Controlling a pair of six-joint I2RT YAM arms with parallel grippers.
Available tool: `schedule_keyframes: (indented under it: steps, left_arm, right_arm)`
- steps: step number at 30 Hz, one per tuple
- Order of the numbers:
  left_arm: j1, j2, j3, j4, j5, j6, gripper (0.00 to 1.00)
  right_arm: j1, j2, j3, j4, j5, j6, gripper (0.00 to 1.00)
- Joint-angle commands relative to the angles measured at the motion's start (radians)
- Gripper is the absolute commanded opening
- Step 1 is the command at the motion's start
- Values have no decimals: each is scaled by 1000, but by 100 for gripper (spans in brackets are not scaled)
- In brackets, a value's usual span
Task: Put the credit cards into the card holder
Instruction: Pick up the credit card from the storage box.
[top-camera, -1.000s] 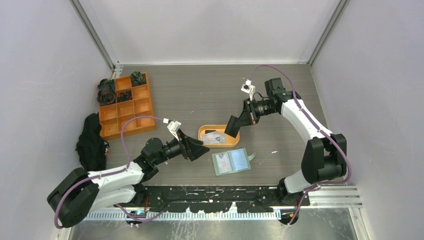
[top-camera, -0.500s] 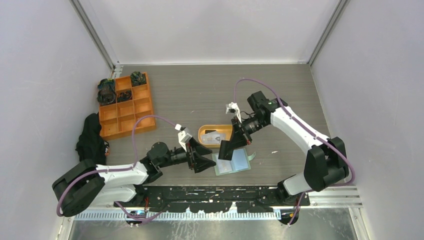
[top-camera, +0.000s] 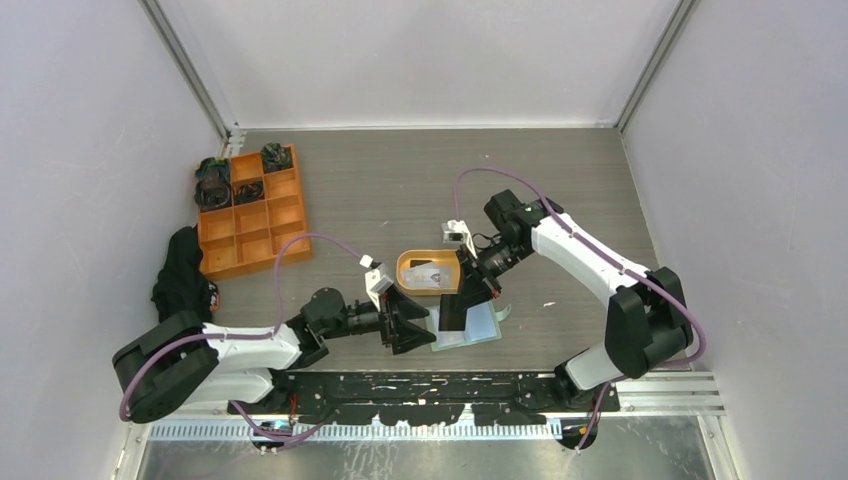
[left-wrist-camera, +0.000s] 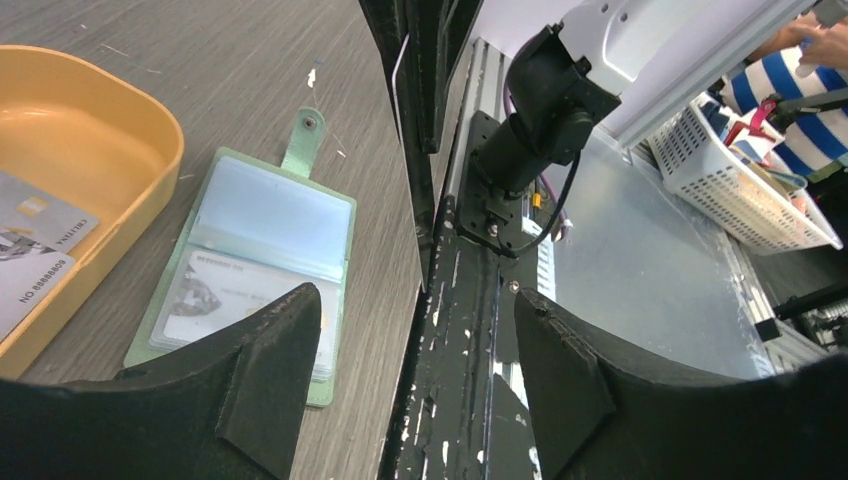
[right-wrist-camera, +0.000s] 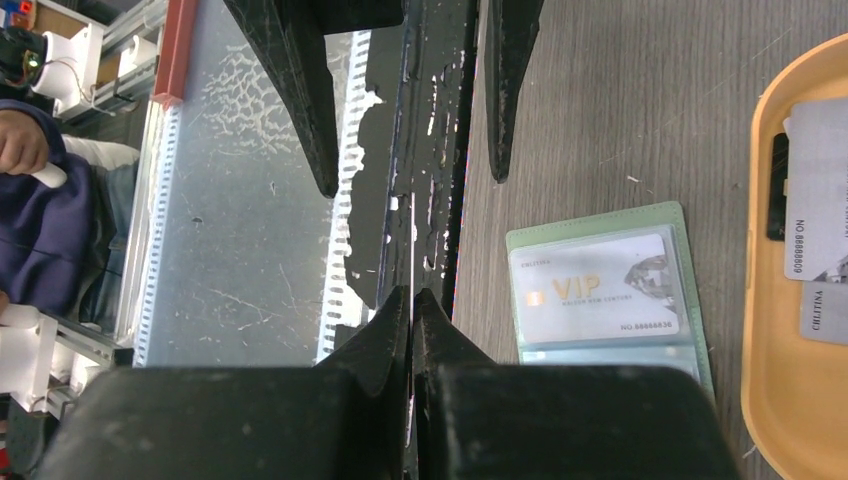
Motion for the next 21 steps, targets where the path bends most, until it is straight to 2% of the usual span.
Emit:
schedule_keyframes:
  steps: [1,13,16,18,21]
  left_arm:
    - [-31,23,33,82,-23,66,71]
    - [-72,145,78,88,-75,138,64]
    - [-82,188,91,147,-58,131,63]
    - [-87,222,98,202,-47,119,59]
    - [-87,277,120,263,-25,94,47]
  right_arm:
    - [15,0,20,-33,3,-52,1]
    - [36,11,21,-65,8,-102,1]
    - [42,19,21,-65,17,-104,1]
    - [46,22,21,-64,18,-104,1]
    - [51,24,21,-65,22,-105,1]
